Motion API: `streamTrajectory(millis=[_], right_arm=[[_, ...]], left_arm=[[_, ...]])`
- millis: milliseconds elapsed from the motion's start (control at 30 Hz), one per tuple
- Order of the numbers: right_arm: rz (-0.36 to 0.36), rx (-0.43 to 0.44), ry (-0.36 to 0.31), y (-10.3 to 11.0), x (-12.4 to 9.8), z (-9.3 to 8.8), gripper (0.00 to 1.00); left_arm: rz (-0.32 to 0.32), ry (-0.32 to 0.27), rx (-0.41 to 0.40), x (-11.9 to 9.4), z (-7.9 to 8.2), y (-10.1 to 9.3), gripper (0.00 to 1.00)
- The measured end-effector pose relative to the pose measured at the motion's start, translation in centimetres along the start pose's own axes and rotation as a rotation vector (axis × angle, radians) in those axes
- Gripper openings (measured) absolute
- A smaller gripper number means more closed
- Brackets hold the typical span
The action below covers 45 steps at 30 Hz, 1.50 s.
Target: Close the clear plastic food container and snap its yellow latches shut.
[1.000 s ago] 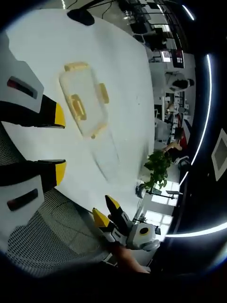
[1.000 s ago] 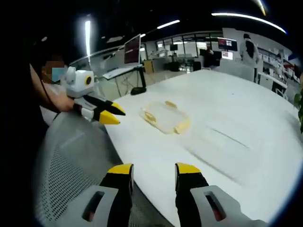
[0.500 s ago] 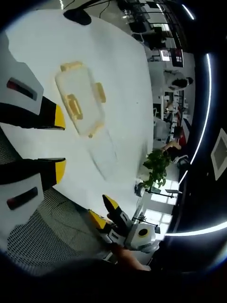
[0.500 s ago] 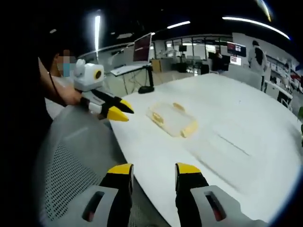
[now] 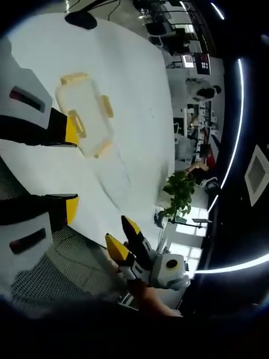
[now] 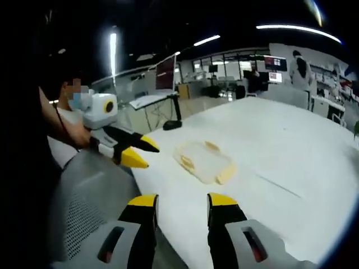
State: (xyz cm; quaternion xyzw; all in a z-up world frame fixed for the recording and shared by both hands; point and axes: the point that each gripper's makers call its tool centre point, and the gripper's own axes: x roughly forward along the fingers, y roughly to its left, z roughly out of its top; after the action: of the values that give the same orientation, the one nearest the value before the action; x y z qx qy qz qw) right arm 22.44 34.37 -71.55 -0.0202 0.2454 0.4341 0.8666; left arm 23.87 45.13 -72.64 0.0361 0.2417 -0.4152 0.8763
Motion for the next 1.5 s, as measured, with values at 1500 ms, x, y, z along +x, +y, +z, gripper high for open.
streamTrajectory(millis=[1500], right_arm=[[-0.027, -0.009, 0.005, -1.1, 5.8, 1.8, 0.32]], left_arm=[[0.001, 0.023, -0.009, 1.2, 0.2, 6.0, 0.35]])
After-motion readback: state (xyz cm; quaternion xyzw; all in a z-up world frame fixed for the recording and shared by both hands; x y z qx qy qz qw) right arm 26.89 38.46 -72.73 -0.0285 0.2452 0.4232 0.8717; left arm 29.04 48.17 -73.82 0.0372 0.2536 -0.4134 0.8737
